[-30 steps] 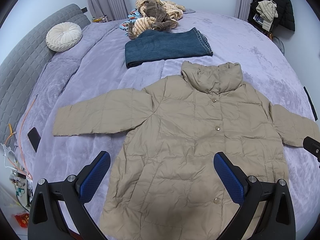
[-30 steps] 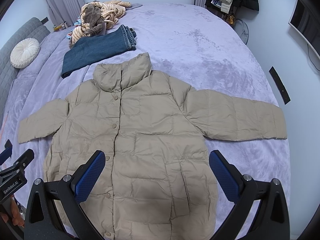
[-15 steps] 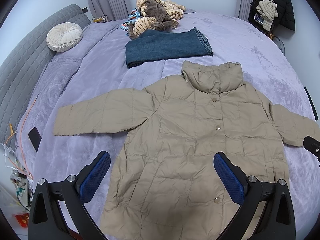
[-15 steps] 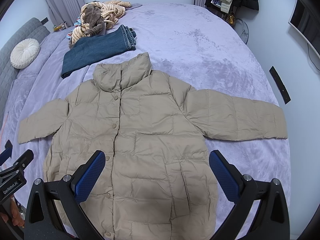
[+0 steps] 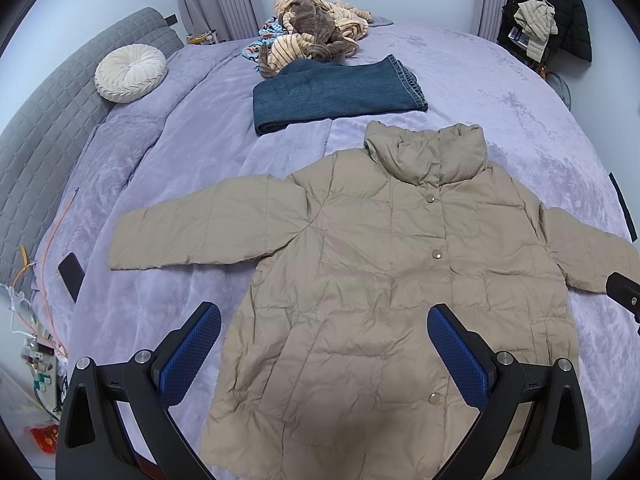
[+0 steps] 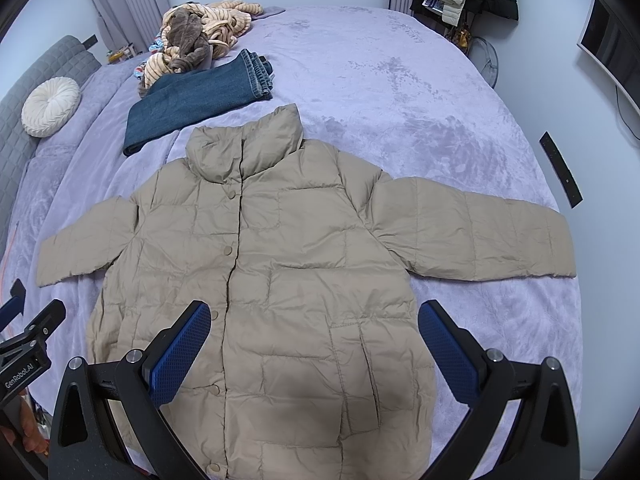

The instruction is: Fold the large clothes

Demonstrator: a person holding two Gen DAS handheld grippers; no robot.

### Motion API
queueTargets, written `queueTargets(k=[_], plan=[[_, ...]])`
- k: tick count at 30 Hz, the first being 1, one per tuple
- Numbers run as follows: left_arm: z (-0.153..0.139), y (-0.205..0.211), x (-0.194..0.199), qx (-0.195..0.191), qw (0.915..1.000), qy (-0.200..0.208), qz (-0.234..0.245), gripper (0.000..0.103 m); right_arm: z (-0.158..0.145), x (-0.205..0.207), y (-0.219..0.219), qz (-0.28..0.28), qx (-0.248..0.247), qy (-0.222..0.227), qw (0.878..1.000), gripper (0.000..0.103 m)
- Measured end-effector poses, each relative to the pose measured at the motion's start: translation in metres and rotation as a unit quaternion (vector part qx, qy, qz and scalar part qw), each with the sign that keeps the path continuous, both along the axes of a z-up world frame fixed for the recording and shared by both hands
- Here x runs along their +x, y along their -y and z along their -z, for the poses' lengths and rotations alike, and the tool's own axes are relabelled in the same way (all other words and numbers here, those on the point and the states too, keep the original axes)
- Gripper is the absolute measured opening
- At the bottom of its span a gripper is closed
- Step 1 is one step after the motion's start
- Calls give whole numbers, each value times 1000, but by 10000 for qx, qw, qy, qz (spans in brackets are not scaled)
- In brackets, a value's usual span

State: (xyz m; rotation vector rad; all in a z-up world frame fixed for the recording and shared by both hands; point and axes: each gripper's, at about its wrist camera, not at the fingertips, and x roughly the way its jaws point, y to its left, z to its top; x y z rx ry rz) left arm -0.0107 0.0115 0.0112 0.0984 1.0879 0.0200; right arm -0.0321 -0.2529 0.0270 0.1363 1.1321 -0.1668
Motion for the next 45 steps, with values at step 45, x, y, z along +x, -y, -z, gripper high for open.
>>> queueTargets(k=[45], plan=[[190,-254,81,-2972,9358,-341,-1868,103,139,33,-143,-624,1234,-772,9874,103]])
